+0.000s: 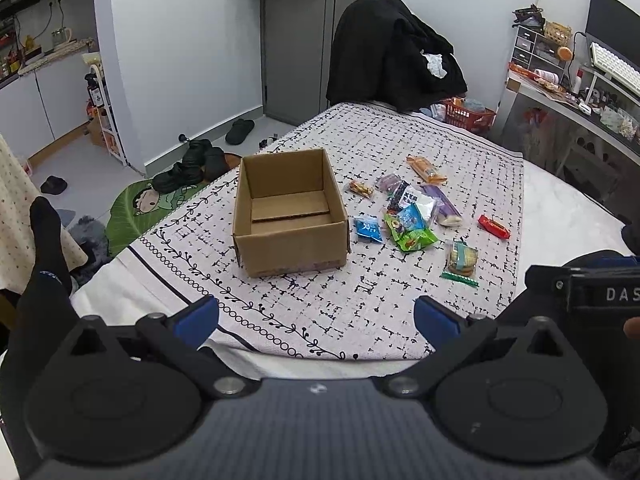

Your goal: Organize snacks

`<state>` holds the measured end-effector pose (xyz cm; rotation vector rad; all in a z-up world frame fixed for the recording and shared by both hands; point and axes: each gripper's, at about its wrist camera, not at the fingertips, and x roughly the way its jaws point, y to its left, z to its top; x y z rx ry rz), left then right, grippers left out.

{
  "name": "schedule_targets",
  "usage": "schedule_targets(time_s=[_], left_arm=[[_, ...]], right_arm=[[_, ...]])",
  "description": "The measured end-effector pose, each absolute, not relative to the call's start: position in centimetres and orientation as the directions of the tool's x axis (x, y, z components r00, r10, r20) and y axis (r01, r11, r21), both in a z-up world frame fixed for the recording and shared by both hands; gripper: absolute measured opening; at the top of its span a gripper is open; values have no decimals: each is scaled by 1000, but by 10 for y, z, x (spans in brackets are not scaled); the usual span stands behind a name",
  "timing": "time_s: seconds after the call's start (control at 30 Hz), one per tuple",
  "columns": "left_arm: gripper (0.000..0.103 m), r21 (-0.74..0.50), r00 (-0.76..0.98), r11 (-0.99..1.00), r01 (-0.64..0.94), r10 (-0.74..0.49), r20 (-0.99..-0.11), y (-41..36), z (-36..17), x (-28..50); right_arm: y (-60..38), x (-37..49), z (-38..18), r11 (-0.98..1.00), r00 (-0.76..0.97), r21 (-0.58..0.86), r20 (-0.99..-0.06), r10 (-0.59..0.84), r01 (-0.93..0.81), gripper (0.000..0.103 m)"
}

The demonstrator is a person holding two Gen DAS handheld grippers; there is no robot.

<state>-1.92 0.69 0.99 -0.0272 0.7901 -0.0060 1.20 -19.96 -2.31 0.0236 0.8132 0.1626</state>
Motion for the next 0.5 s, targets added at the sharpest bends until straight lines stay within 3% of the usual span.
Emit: schedule_targets(time_s=[0.5], left_arm=[[103,-44,682,999,-13,-24,-731,2,3,17]], right_arm=[[-214,53,-23,982,692,104,-698,185,-157,103]])
